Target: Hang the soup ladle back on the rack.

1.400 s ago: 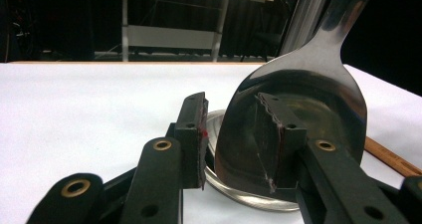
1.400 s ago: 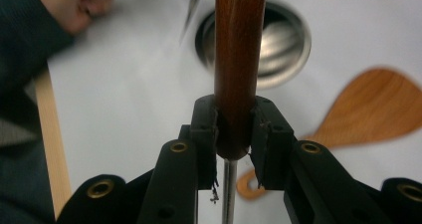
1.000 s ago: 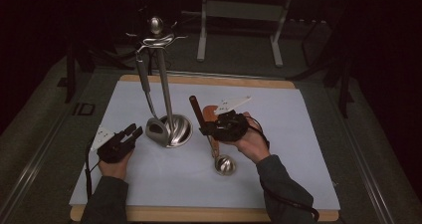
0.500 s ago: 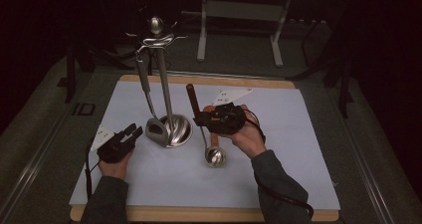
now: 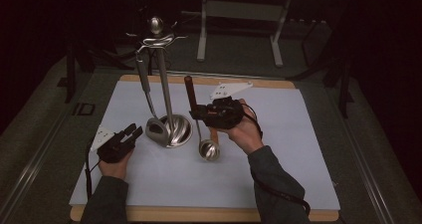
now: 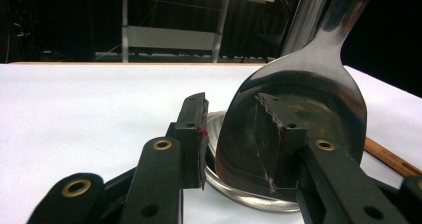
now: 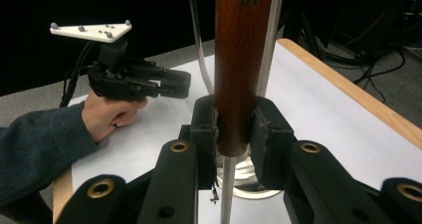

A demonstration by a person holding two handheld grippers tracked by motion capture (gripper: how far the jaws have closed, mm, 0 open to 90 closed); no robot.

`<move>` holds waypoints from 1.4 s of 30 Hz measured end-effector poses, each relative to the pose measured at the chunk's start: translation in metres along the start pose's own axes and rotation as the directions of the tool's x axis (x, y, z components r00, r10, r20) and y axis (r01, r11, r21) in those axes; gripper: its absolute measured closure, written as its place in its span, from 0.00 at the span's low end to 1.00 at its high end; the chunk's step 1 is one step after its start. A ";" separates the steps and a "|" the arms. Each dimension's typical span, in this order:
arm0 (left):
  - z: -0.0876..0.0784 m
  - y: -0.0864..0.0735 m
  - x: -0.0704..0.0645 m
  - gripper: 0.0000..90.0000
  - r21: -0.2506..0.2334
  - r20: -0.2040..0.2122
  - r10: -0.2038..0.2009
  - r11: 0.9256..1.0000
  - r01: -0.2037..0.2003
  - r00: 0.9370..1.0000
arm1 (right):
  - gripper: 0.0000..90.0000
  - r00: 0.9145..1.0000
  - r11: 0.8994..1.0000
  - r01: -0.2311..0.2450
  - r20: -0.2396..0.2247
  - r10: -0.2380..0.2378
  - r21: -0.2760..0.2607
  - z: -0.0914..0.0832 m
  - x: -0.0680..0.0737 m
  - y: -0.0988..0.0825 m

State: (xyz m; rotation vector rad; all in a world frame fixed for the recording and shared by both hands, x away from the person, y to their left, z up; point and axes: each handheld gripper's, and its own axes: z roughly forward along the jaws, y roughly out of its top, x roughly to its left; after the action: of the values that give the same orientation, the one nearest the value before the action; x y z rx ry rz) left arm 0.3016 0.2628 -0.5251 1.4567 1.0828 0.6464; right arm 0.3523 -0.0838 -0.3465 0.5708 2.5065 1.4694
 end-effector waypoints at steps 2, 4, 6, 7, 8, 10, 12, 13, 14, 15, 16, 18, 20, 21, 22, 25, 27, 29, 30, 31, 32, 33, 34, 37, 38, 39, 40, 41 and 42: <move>0.000 0.000 0.000 0.73 0.000 -0.001 0.001 1.000 -0.001 1.000 | 0.82 1.000 1.000 0.003 0.002 -0.003 -0.004 -0.001 0.000 0.004; 0.000 0.000 0.000 0.73 0.000 0.000 0.002 1.000 -0.002 1.000 | 0.82 1.000 1.000 0.003 0.004 -0.003 -0.004 -0.001 0.000 0.005; 0.000 0.000 0.000 0.73 0.001 -0.001 0.002 1.000 -0.002 1.000 | 0.82 1.000 1.000 0.005 0.006 -0.005 -0.009 -0.002 0.000 0.007; 0.000 0.000 -0.001 0.73 0.001 -0.001 0.002 1.000 -0.002 1.000 | 0.82 1.000 1.000 0.005 0.006 -0.005 -0.011 -0.002 0.000 0.008; 0.000 0.000 -0.001 0.73 0.000 -0.001 0.002 1.000 -0.002 1.000 | 0.82 1.000 1.000 0.006 0.004 -0.006 -0.015 -0.003 0.000 0.009; 0.000 0.000 -0.001 0.73 0.001 -0.003 0.002 1.000 -0.002 1.000 | 0.82 1.000 1.000 0.006 0.004 -0.006 -0.017 -0.003 0.000 0.011; 0.000 0.000 -0.001 0.73 0.000 -0.003 0.001 1.000 -0.001 1.000 | 0.82 1.000 1.000 0.010 0.008 -0.009 -0.018 -0.003 0.001 0.013; 0.000 0.000 -0.001 0.73 -0.001 -0.003 0.001 1.000 -0.001 1.000 | 0.82 1.000 1.000 0.007 0.008 -0.007 -0.018 -0.003 0.001 0.015; 0.000 0.000 -0.001 0.73 -0.001 -0.004 0.000 1.000 0.000 1.000 | 0.82 1.000 1.000 0.012 0.009 -0.012 -0.019 -0.003 0.001 0.016; 0.000 0.000 -0.001 0.73 0.000 -0.004 0.000 1.000 0.000 1.000 | 0.82 1.000 1.000 0.010 0.010 -0.010 -0.020 -0.003 0.002 0.017; 0.000 0.000 -0.001 0.73 0.000 -0.004 0.001 1.000 -0.001 1.000 | 0.82 1.000 1.000 0.013 0.011 -0.013 -0.022 -0.003 0.001 0.018; -0.001 0.000 -0.001 0.73 0.000 -0.004 0.000 1.000 0.000 1.000 | 0.82 1.000 1.000 0.011 0.014 -0.011 -0.025 -0.003 0.001 0.020; -0.001 0.000 0.000 0.73 -0.002 -0.006 -0.001 1.000 0.001 1.000 | 0.82 1.000 1.000 0.007 0.017 -0.007 -0.024 -0.003 0.001 0.021; -0.001 0.000 0.000 0.73 -0.001 -0.007 -0.002 1.000 0.002 1.000 | 0.82 1.000 1.000 0.008 0.019 -0.007 -0.026 -0.003 0.001 0.022; -0.001 0.000 0.000 0.73 -0.002 -0.008 -0.002 1.000 0.002 1.000 | 0.82 1.000 1.000 0.006 0.021 -0.006 -0.026 -0.003 0.001 0.023; -0.001 0.000 0.000 0.73 -0.002 -0.008 -0.002 1.000 0.002 1.000 | 0.82 1.000 1.000 0.006 0.023 -0.005 -0.030 -0.003 0.001 0.025; -0.001 0.000 0.000 0.73 -0.003 -0.008 -0.001 1.000 0.001 1.000 | 0.82 1.000 0.999 0.004 0.022 -0.003 -0.037 -0.004 0.001 0.028; -0.001 0.000 0.000 0.73 -0.003 -0.008 -0.002 1.000 0.002 1.000 | 0.82 1.000 0.999 0.003 0.024 -0.002 -0.042 -0.004 0.001 0.030; -0.001 0.000 0.000 0.73 -0.003 -0.007 -0.002 1.000 0.002 1.000 | 0.82 1.000 0.999 0.004 0.024 -0.003 -0.044 -0.004 0.001 0.031; -0.001 0.000 0.000 0.73 -0.003 -0.007 -0.002 1.000 0.002 1.000 | 0.82 1.000 0.999 0.004 0.024 -0.003 -0.044 -0.004 0.001 0.031; -0.001 0.000 0.000 0.73 -0.003 -0.008 -0.002 1.000 0.002 1.000 | 0.82 1.000 0.999 0.005 0.024 -0.004 -0.049 -0.004 0.002 0.032; -0.001 0.000 0.000 0.73 -0.003 -0.008 -0.002 1.000 0.002 1.000 | 0.82 1.000 0.999 0.003 0.024 -0.001 -0.053 -0.004 0.002 0.035; -0.001 0.000 0.000 0.73 -0.003 -0.008 -0.002 1.000 0.002 1.000 | 0.82 1.000 0.998 0.003 0.024 -0.002 -0.055 -0.004 0.002 0.035; -0.001 0.000 0.000 0.73 -0.003 -0.008 -0.001 1.000 0.001 1.000 | 0.82 1.000 0.998 0.000 0.023 0.002 -0.058 -0.004 0.002 0.039; -0.001 0.000 0.000 0.73 -0.003 -0.008 -0.001 1.000 0.001 1.000 | 0.82 1.000 0.998 0.001 0.024 0.001 -0.061 -0.004 0.002 0.040; -0.001 0.000 0.000 0.73 -0.003 -0.007 -0.001 1.000 0.001 1.000 | 0.82 1.000 0.998 0.001 0.023 0.001 -0.061 -0.004 0.002 0.041; -0.001 0.000 0.000 0.73 -0.003 -0.008 -0.001 1.000 0.001 1.000 | 0.82 1.000 0.998 0.000 0.023 0.001 -0.063 -0.004 0.002 0.042; -0.001 0.000 0.000 0.73 -0.003 -0.008 -0.001 1.000 0.001 1.000 | 0.82 1.000 0.998 0.000 0.021 0.002 -0.065 -0.004 0.001 0.043; -0.001 0.000 0.000 0.73 -0.003 -0.008 0.000 1.000 0.000 1.000 | 0.82 1.000 0.998 -0.002 0.019 0.003 -0.065 -0.004 0.001 0.043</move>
State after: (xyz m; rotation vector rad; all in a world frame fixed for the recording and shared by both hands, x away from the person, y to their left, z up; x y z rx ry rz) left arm 0.3007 0.2631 -0.5247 1.4522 1.0874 0.6538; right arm 0.3602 -0.0679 -0.3067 0.5743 2.4344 1.5324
